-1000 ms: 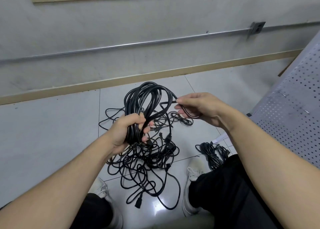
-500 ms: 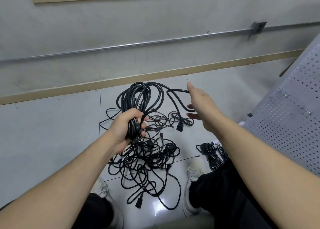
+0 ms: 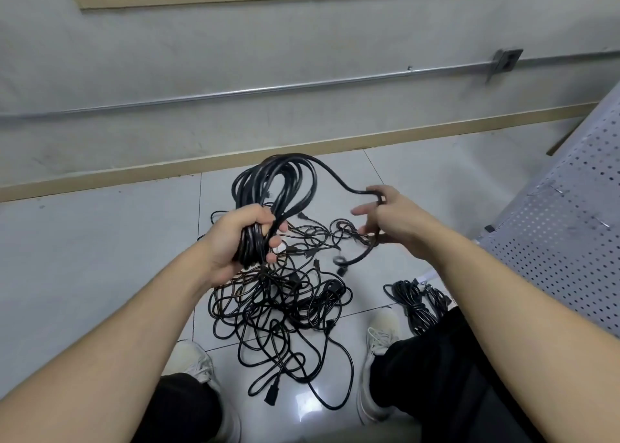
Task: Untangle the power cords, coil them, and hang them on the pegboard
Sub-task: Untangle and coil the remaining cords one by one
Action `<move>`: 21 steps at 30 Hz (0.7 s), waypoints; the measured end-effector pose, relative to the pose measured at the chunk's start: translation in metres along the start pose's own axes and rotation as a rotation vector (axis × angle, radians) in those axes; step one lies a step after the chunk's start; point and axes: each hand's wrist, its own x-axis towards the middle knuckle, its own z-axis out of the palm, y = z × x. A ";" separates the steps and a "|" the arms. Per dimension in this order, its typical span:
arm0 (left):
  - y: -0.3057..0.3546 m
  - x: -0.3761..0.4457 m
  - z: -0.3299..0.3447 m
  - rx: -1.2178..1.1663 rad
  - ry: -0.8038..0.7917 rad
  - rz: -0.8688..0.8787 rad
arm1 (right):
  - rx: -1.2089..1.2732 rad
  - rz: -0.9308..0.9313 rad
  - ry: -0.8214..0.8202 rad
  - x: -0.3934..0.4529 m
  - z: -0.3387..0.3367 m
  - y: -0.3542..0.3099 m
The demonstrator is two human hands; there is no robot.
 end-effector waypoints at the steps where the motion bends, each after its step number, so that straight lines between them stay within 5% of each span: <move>1: 0.000 -0.002 -0.001 0.039 -0.037 -0.023 | -0.186 -0.006 0.006 0.002 -0.001 0.004; 3: -0.001 -0.006 0.000 0.139 -0.120 -0.065 | -0.409 -0.066 0.007 0.003 0.002 0.008; 12: 0.002 -0.011 0.001 0.301 -0.249 -0.126 | -0.153 -0.510 -0.149 0.001 0.003 -0.004; 16: 0.001 -0.011 -0.002 0.721 -0.260 -0.183 | -0.107 -0.536 -0.172 -0.013 -0.022 -0.013; 21: -0.024 -0.008 0.026 1.153 -0.522 -0.244 | -0.018 -0.482 -0.423 -0.015 -0.025 -0.015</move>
